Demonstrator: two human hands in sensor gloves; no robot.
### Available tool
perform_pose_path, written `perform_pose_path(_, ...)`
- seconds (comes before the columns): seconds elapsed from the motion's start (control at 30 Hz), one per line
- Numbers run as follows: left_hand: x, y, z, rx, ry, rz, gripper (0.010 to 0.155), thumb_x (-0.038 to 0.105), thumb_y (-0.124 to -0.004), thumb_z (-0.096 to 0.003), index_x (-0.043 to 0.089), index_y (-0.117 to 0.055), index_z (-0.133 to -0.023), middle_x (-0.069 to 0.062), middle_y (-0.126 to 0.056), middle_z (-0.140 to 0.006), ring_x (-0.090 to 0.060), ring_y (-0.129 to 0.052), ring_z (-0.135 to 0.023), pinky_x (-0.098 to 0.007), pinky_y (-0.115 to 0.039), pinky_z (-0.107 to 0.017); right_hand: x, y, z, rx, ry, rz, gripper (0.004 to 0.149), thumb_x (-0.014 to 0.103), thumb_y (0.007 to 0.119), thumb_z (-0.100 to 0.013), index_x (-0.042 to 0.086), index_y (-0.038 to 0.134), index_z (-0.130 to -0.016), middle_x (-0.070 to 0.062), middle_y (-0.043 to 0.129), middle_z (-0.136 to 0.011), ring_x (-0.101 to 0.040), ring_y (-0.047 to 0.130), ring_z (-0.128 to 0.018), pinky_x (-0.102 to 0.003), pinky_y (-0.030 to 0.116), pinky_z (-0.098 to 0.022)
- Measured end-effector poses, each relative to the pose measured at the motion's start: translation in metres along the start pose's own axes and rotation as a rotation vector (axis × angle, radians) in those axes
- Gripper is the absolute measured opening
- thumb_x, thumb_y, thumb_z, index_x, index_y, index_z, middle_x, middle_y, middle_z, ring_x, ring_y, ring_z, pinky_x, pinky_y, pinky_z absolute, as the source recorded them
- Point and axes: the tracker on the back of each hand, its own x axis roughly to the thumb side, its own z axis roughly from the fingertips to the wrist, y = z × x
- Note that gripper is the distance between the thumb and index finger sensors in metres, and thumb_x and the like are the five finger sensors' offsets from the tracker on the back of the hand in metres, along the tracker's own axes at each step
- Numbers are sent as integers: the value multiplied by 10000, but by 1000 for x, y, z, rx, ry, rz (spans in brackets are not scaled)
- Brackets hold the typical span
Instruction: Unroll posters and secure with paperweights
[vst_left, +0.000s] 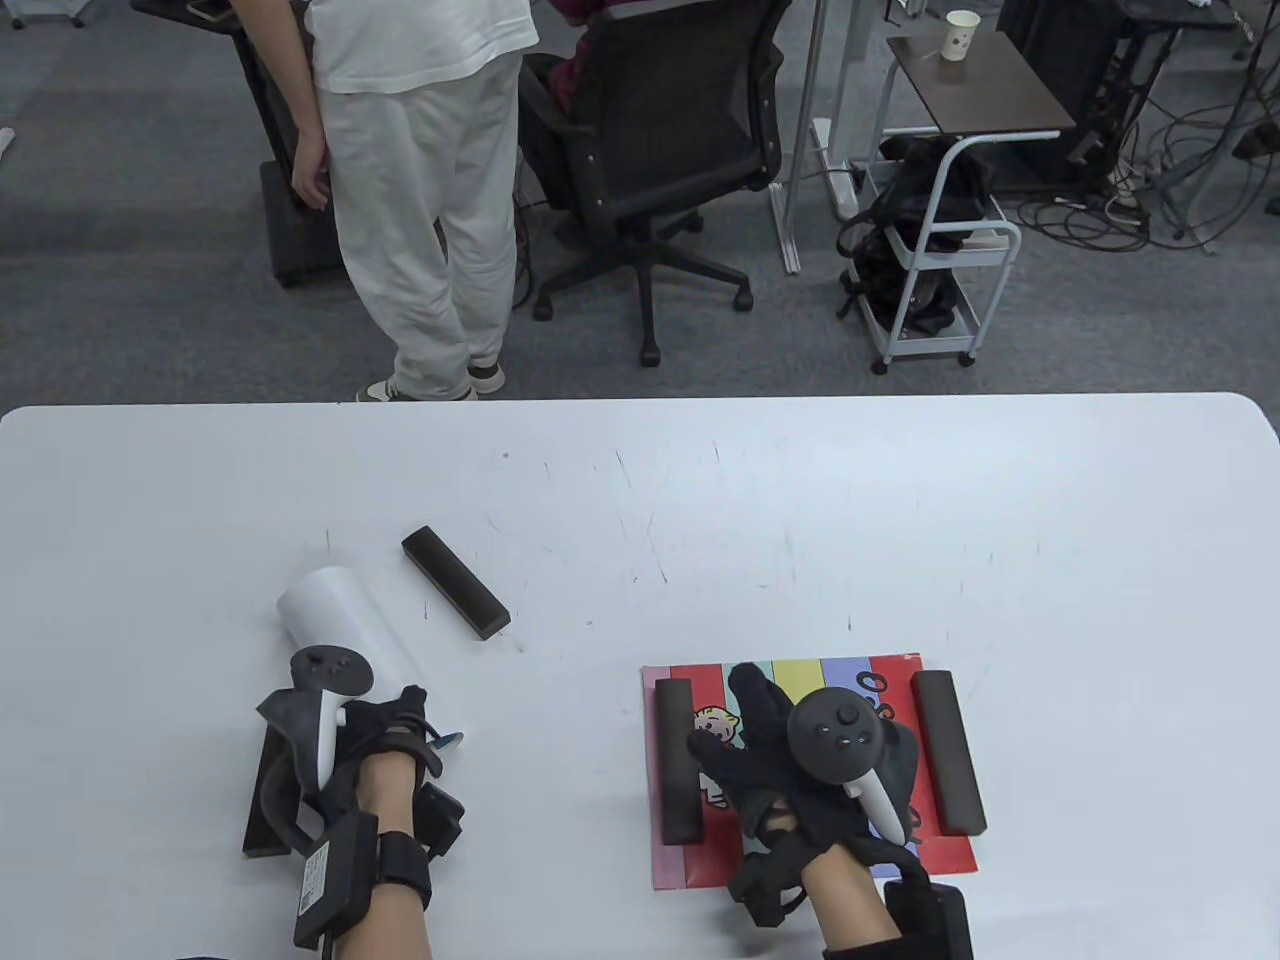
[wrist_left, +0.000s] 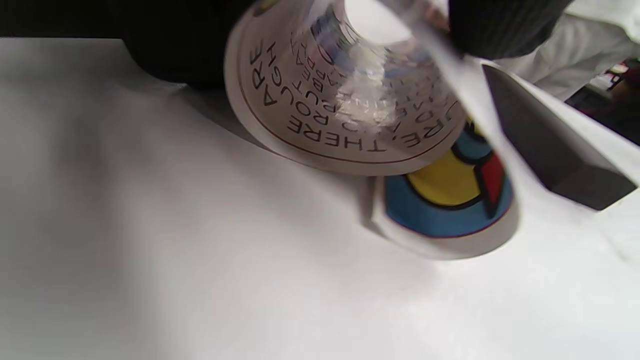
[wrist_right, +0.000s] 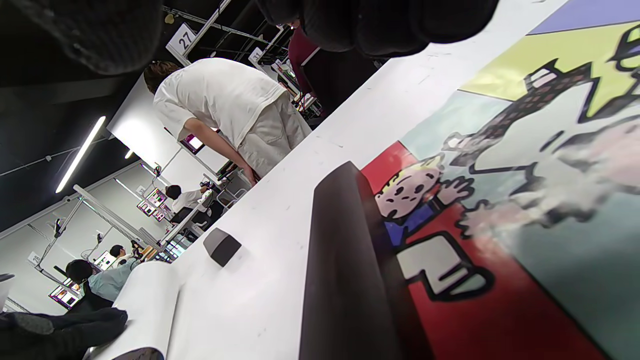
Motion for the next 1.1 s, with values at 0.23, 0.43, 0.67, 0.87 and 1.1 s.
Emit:
perform_pose_path(0.23,-22,5,-8,4,-39,237,673,430,-822,-443,73,-617,-975,-111,-857,-834,-241,-1012,-619,-351,-891,-399,-2,-1,-1,-3,3,-16,832,581,734,-396,127,383,-999,-183,492,-1048,-448,587,-932,-564,581,-671)
perform_pose_path(0.43,-35,38,6,45,-145,255,638,402,-829,-442,75,-649,-959,-116,-879,-811,-251,-1023,-593,-358,-893,-382,1,-3,0,-10,-21,-13,835,577,747,-397,123,392,-1002,-188,496,-1051,-455,584,-933,-571,573,-672)
perform_pose_path(0.67,-19,70,54,294,-379,-99,624,389,-829,-444,80,-659,-958,-117,-885,-809,-256,-1026,-588,-360,-892,-380,32,-2,1,-30,-95,97,832,575,759,-401,116,418,-1006,-196,518,-1051,-466,594,-931,-581,574,-670)
perform_pose_path(0.87,0,37,100,491,-556,-484,622,395,-823,-445,92,-660,-963,-109,-886,-818,-252,-1029,-598,-351,-895,-383,85,9,-5,-4,-194,206,820,571,756,-402,122,428,-1005,-191,527,-1050,-461,606,-929,-577,582,-669)
perform_pose_path(1.1,3,-17,123,609,-652,-773,630,399,-822,-444,96,-653,-969,-106,-882,-830,-249,-1033,-607,-342,-901,-384,107,54,-18,89,-216,296,817,575,747,-405,132,419,-1008,-181,522,-1054,-449,606,-934,-564,592,-670)
